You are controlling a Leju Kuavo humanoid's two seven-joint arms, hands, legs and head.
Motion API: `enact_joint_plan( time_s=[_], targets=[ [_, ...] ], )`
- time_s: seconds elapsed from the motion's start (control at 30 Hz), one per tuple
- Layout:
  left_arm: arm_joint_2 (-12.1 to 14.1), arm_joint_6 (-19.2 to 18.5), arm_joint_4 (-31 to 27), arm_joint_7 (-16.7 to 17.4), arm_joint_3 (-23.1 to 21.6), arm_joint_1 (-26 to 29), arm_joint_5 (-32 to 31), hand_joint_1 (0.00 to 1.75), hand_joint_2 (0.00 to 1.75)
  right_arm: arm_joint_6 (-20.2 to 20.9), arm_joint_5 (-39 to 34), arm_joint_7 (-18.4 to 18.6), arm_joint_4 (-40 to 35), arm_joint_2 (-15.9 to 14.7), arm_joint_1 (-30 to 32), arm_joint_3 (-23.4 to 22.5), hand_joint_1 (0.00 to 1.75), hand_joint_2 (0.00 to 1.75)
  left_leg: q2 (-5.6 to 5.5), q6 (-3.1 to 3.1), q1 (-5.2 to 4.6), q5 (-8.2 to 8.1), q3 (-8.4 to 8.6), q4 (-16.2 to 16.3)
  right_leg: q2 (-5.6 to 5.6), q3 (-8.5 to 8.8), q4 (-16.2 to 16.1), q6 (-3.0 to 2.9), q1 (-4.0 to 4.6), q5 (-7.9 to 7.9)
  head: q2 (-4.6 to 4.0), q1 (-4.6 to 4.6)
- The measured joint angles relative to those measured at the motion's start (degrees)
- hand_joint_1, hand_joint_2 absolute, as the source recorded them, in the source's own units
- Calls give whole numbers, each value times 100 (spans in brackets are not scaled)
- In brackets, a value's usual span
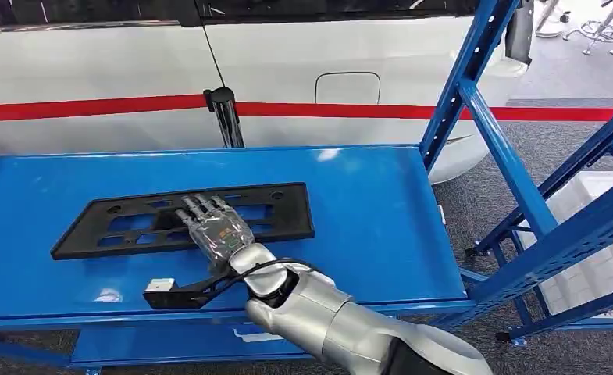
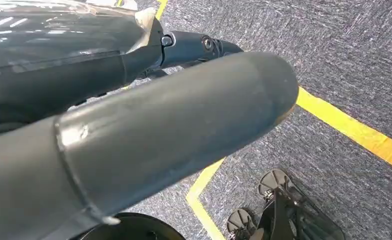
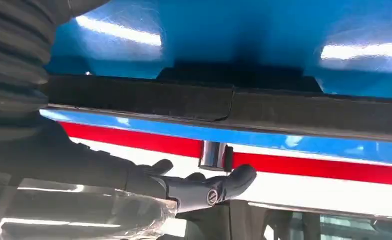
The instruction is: Take the parts from the cabinet and place them on the table.
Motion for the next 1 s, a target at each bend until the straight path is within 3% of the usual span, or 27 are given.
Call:
enact_joint_plan(
  time_s=[0.23,0.27,0.33,0.47,1.0],
  targets=[
    [0,26,0,50,2,0,-35,0,0,-337,697,194,247,0,-7,-149,3,175,0,0,0,0,2,0,0,2,0,0,0,0,-2,2],
    [0,33,0,55,2,0,-35,0,0,-376,778,214,282,0,-6,-177,136,175,0,0,0,0,2,0,0,2,0,0,0,0,0,0],
    [-2,59,0,57,2,0,-35,0,0,-389,905,232,332,0,-3,-251,161,175,2,0,0,0,2,0,0,2,0,0,0,0,-2,0],
    [-2,63,0,57,4,0,-35,0,0,-387,1176,251,367,0,9,-372,173,175,1,0,0,0,2,0,0,1,0,0,0,0,-2,0],
    [-2,79,0,26,7,0,-28,0,0,-326,1650,183,299,2,124,-675,175,175,0,0,0,0,1,0,0,1,0,0,0,0,-2,0]
  ],
)
